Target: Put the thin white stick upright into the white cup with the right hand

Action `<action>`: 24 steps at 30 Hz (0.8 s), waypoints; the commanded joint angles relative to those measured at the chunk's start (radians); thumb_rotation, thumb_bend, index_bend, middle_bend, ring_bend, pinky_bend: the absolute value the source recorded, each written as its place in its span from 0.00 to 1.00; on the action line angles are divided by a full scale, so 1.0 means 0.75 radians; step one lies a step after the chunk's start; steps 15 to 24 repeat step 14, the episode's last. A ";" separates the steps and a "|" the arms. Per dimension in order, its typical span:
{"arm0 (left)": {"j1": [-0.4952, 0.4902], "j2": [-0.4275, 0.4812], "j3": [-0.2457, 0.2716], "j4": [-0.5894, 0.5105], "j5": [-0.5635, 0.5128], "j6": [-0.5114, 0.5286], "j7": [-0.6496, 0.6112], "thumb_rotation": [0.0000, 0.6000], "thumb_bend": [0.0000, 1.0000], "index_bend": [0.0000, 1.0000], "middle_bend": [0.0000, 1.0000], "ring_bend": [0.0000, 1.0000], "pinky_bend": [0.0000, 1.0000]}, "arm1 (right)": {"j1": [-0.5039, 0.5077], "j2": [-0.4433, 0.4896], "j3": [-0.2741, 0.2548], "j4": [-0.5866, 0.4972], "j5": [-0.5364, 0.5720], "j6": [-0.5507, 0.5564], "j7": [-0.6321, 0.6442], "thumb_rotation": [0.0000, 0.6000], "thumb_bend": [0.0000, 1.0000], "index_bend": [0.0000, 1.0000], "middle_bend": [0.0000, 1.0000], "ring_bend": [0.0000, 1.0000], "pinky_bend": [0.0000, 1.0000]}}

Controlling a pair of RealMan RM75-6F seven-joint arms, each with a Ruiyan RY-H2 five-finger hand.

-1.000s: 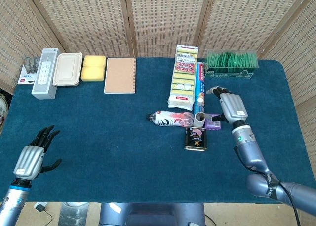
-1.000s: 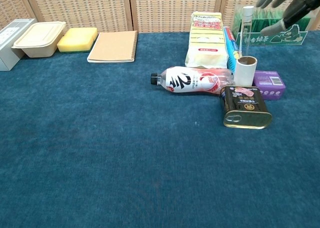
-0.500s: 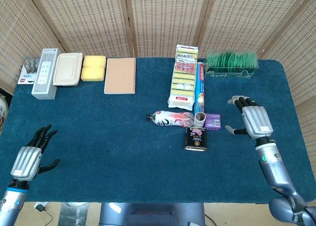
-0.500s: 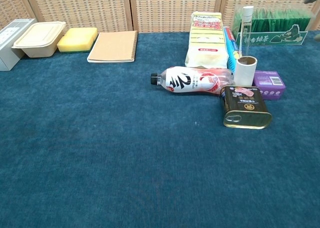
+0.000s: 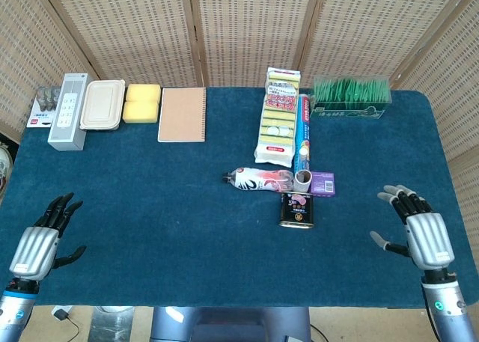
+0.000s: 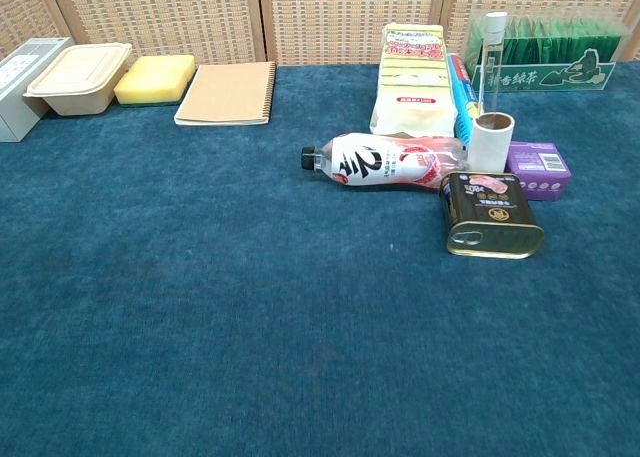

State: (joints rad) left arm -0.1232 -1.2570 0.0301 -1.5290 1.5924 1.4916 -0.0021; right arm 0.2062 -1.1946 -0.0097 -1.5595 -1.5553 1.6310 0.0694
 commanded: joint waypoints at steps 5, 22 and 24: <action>0.011 0.016 -0.001 -0.027 0.007 0.016 0.002 1.00 0.20 0.10 0.04 0.03 0.31 | -0.131 -0.093 -0.038 0.186 -0.011 0.083 0.156 0.88 0.23 0.27 0.23 0.19 0.28; 0.007 0.014 0.009 -0.025 0.008 -0.015 0.029 1.00 0.20 0.10 0.04 0.03 0.31 | -0.176 -0.136 -0.020 0.298 -0.035 0.112 0.201 0.88 0.23 0.27 0.23 0.19 0.28; 0.007 0.014 0.009 -0.025 0.008 -0.015 0.029 1.00 0.20 0.10 0.04 0.03 0.31 | -0.176 -0.136 -0.020 0.298 -0.035 0.112 0.201 0.88 0.23 0.27 0.23 0.19 0.28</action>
